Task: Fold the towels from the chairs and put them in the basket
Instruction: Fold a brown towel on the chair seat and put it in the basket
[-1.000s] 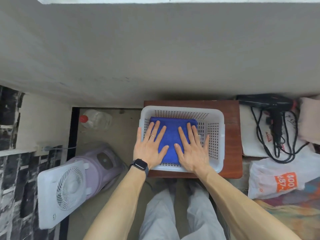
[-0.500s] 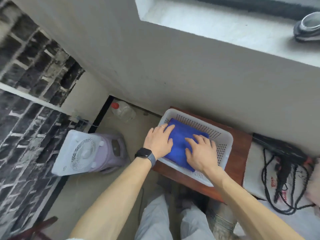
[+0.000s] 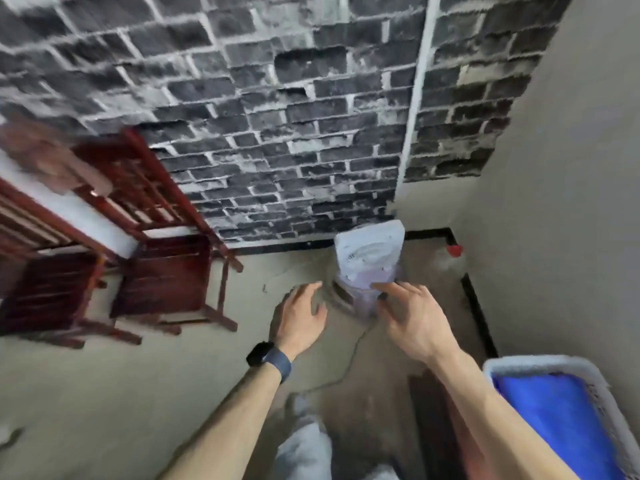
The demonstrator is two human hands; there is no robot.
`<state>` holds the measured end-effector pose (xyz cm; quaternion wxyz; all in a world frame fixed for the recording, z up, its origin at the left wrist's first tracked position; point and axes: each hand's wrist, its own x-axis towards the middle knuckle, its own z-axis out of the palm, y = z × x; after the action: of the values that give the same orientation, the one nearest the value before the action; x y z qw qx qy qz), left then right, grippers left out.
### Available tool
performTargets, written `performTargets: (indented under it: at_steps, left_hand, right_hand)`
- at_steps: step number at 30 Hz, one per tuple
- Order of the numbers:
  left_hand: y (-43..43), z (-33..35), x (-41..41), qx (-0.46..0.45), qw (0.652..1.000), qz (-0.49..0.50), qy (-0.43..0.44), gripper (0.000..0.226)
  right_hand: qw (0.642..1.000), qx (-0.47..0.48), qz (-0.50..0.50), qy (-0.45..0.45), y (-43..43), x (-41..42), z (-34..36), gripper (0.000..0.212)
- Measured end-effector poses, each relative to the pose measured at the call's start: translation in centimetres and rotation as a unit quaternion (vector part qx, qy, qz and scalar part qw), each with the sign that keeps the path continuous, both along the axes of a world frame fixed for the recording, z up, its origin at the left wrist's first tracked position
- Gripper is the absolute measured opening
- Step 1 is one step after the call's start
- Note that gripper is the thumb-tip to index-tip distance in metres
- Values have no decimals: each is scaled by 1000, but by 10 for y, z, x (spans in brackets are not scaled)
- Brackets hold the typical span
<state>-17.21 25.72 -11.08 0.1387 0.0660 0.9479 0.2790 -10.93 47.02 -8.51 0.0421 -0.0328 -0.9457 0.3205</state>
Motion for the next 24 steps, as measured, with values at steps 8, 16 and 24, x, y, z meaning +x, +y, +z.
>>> performTargets:
  at_steps: [8, 16, 24]
  left_hand:
    - [-225, 58, -4, 15, 973, 218, 70, 44]
    - [-401, 88, -34, 4, 950, 295, 105, 45]
    - [-511, 124, -116, -26, 944, 287, 160, 44]
  right_hand:
    - [976, -11, 219, -1, -218, -90, 51, 28]
    - [951, -9, 307, 24, -396, -157, 83, 31]
    - [950, -24, 303, 65, -501, -241, 113, 33]
